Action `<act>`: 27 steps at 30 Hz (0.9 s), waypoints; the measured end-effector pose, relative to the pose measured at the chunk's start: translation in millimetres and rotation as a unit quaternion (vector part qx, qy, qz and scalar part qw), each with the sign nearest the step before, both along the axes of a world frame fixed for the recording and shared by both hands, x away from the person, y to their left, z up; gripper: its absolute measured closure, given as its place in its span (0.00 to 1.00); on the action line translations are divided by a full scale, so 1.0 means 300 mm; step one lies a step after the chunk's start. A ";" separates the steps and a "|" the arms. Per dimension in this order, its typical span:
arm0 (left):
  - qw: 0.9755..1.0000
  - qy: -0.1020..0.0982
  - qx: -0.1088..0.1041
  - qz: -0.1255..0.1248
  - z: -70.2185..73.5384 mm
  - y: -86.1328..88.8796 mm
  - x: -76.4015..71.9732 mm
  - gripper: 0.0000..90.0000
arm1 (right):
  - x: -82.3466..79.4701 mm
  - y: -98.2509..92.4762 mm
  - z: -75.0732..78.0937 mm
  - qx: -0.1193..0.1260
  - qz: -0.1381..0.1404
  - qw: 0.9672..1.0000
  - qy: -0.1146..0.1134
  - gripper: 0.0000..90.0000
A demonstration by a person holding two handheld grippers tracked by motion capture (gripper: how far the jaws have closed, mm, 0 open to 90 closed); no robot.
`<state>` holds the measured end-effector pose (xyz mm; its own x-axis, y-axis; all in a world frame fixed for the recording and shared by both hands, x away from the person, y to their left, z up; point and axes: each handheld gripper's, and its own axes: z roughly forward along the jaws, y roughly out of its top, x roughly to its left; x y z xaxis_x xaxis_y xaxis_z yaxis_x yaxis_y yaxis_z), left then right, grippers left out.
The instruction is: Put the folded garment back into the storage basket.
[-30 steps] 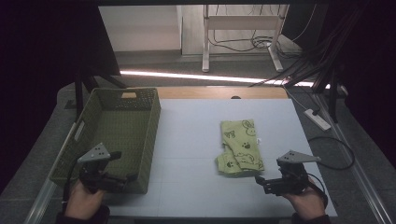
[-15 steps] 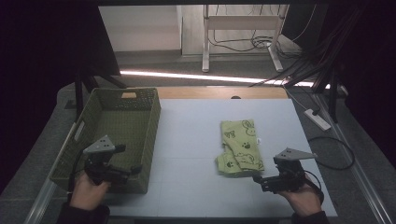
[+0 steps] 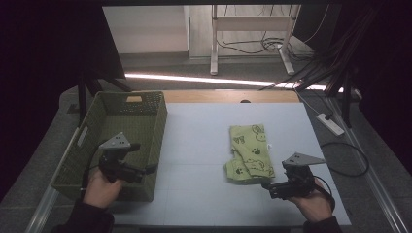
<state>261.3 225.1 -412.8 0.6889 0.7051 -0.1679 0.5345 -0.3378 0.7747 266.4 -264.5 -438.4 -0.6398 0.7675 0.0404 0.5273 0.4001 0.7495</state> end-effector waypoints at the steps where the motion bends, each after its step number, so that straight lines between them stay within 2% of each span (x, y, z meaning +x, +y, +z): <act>1: 1.000 0.001 -0.001 -0.001 0.001 -0.006 0.006 0.00 | 0.002 0.001 0.000 0.001 0.002 1.000 -0.002 0.00; 7: 1.000 0.002 -0.004 -0.008 0.010 -0.039 0.038 0.00 | 0.012 0.004 -0.001 -0.005 0.008 1.000 -0.002 0.00; 11: 1.000 0.006 -0.005 -0.011 0.015 -0.059 0.056 0.00 | 0.015 0.006 0.002 0.010 0.004 1.000 0.013 0.00; 19: 1.000 -0.002 0.001 -0.017 0.027 -0.101 0.086 0.00 | 0.024 0.015 0.004 0.008 0.005 1.000 0.009 0.00; 24: 1.000 0.003 -0.008 -0.025 0.029 -0.120 0.111 0.00 | 0.031 0.015 0.001 0.008 0.003 1.000 0.009 0.00; 27: 1.000 0.003 -0.006 -0.029 0.029 -0.133 0.127 0.00 | 0.033 0.016 0.002 0.012 0.002 1.000 0.008 0.00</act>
<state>299.5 185.1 -404.0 0.7281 0.6615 -0.1795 0.5184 -0.3601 0.7756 276.4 -259.9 -438.0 -0.6418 0.7637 0.0687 0.5377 0.3844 0.7504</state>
